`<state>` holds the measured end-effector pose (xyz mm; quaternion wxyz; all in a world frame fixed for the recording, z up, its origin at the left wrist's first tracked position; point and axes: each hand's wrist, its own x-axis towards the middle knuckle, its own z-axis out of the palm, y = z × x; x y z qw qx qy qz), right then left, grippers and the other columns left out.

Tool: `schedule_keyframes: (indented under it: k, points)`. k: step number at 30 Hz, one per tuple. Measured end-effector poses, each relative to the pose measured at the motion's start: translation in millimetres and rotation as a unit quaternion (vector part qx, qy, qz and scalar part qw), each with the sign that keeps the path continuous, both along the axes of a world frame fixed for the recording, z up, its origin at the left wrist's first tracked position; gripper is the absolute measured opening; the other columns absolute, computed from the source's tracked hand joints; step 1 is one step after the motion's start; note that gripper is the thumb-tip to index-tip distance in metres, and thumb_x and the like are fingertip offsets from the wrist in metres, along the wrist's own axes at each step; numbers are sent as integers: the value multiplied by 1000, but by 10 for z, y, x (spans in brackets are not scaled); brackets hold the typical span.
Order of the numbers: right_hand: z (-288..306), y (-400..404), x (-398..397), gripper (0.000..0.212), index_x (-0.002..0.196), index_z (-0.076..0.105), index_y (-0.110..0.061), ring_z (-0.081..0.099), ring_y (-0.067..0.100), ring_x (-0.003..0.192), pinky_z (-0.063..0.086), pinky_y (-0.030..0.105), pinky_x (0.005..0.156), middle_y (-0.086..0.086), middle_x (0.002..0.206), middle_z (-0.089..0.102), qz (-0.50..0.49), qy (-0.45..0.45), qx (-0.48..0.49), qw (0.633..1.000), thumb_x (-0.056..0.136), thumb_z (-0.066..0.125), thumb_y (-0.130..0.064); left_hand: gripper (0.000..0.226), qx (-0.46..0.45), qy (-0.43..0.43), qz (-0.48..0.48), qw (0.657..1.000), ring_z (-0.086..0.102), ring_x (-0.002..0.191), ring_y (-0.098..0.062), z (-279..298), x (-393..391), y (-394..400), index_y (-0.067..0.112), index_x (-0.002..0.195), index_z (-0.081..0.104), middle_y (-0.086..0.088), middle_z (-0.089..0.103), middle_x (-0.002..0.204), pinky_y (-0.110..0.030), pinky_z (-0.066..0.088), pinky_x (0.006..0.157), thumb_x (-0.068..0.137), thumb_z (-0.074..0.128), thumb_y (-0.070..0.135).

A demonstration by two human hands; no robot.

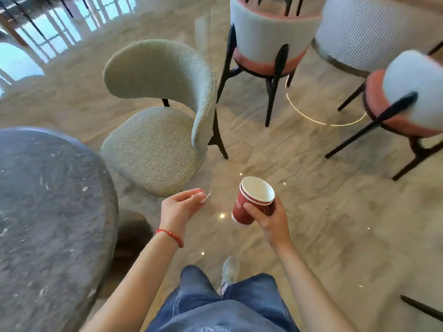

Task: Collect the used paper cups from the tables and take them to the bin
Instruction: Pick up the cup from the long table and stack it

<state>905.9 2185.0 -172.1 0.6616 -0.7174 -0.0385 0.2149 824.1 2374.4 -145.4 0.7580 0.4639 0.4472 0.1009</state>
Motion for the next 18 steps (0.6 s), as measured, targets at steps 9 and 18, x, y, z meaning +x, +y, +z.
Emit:
schedule_keyframes:
  k: [9,18]
  points:
    - [-13,-700,615,59,108,59,-29,65,4,95,49,18,78,-9,102,69,-140,24,-11,990,54,80,-41,8,-6,13,-104,995,71,68,-14,14,1097,-565,5,74,71,-5,74,70,-16,54,60,74,70,-2]
    - [-12,-629,1585,60,113,58,-25,64,7,100,50,26,86,-6,108,68,-187,30,-20,982,59,79,-35,5,-14,35,-159,987,72,74,-18,-38,2264,-476,5,75,72,-12,73,80,-18,55,62,74,72,0]
